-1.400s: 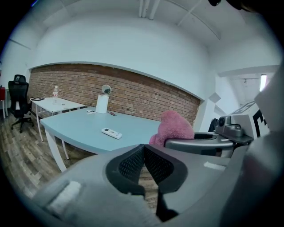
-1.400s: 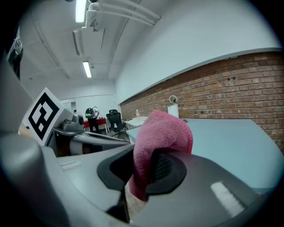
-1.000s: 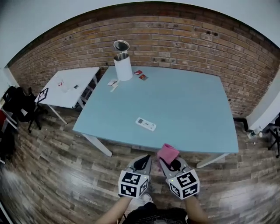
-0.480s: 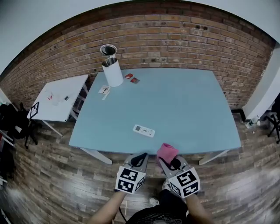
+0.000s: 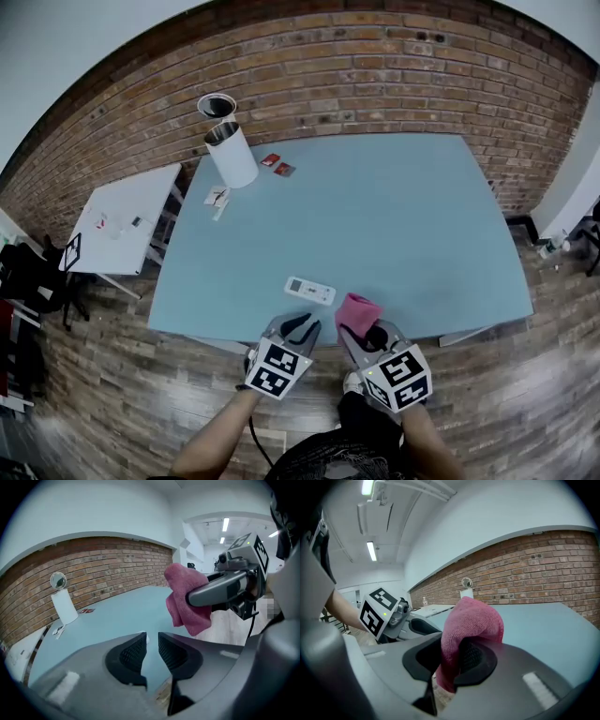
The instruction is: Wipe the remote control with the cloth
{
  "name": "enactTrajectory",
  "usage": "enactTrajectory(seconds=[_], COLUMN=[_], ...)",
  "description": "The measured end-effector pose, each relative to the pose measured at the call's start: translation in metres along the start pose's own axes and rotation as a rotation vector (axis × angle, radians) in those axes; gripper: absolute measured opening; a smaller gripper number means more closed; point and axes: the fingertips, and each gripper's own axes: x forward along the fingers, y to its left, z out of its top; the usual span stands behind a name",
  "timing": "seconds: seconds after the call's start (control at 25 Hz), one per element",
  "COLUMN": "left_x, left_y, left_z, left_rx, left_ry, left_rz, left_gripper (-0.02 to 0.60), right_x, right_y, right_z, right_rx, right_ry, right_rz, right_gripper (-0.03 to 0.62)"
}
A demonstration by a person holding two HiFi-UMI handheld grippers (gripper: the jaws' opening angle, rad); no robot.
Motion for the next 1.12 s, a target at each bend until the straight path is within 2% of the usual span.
enactTrajectory(seconds=[0.08, 0.24, 0.36, 0.48, 0.6, 0.72, 0.84, 0.88, 0.92, 1.12], left_x=[0.015, 0.04, 0.054, 0.066, 0.076, 0.085, 0.093, 0.095, 0.098, 0.106], left_y=[0.007, 0.017, 0.022, 0.026, 0.029, 0.031, 0.035, 0.037, 0.037, 0.039], left_z=[-0.004, -0.012, -0.02, -0.032, -0.038, -0.042, -0.047, -0.049, -0.05, -0.064], left_rx=[0.07, 0.312, 0.437, 0.514, 0.581, 0.631, 0.694, 0.701, 0.703, 0.745], left_ry=[0.037, 0.133, 0.201, 0.268, 0.305, 0.355, 0.41, 0.43, 0.45, 0.563], left_rz=[-0.034, -0.132, -0.204, -0.27, -0.33, -0.414, -0.465, -0.479, -0.494, -0.566], left_gripper=[0.095, 0.112, 0.123, 0.167, 0.184, 0.256, 0.264, 0.278, 0.322, 0.324], right_x=[0.01, 0.029, 0.042, 0.054, 0.063, 0.069, 0.073, 0.074, 0.074, 0.073], right_y=[-0.011, -0.034, -0.05, -0.06, -0.069, -0.081, -0.089, -0.092, -0.095, -0.106], right_z=[0.005, 0.012, 0.014, 0.019, 0.023, 0.024, 0.022, 0.022, 0.022, 0.02], right_rx=[-0.007, 0.012, 0.035, 0.042, 0.035, 0.035, 0.037, 0.037, 0.039, 0.054], right_ry=[0.002, 0.003, 0.009, 0.008, 0.004, 0.007, 0.012, 0.013, 0.013, 0.013], right_rz=[0.003, 0.002, 0.006, 0.013, 0.024, 0.029, 0.03, 0.03, 0.03, 0.028], right_gripper=[0.058, 0.059, 0.06, 0.06, 0.06, 0.06, 0.06, 0.06, 0.06, 0.06])
